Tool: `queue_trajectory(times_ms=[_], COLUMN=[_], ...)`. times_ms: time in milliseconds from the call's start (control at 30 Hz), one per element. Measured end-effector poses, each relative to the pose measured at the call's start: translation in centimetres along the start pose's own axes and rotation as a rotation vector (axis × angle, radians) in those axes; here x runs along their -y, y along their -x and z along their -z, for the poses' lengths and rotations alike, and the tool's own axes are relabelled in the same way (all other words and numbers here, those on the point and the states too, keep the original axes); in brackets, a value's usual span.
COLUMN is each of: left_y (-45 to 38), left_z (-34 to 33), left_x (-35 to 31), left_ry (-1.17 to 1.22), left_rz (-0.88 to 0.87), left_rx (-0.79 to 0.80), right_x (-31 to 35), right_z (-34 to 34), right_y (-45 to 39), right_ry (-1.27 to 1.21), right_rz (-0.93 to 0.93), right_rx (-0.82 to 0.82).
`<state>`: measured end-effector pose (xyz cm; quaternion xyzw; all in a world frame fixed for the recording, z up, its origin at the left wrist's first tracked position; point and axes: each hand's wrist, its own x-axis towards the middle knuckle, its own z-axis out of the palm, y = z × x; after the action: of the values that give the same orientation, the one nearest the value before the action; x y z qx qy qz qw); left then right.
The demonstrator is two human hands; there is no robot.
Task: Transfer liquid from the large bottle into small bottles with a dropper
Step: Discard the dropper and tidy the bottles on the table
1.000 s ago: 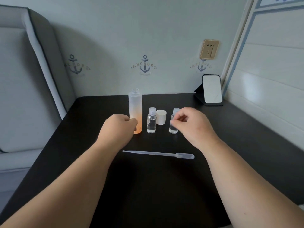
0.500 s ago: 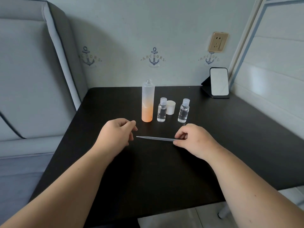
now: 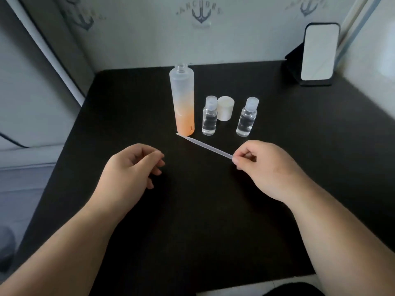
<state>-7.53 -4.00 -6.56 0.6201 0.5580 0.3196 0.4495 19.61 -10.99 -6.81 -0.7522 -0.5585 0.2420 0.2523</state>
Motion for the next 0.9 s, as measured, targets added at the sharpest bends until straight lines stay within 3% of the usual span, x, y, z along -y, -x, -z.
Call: queue_trajectory(times_ms=[400,667,900], left_y=[2.6,3.8,-0.1], left_z=[0.9,0.1,-2.9], left_x=[-7.5,-13.2,-16.3], left_ry=[-0.017,-0.011,-0.102], left_rz=[0.398,0.349,0.251], left_rx=[0.162,0.256,0.518], right_x=[1.6,2.1,0.8], right_z=[6.6,12.0,14.3], right_y=[3.4,6.7,9.5], right_ry=[-0.268,-0.441,-0.604], right_rz=[-0.288,-0.45,-0.663], right_rx=[0.289,0.29,0.121])
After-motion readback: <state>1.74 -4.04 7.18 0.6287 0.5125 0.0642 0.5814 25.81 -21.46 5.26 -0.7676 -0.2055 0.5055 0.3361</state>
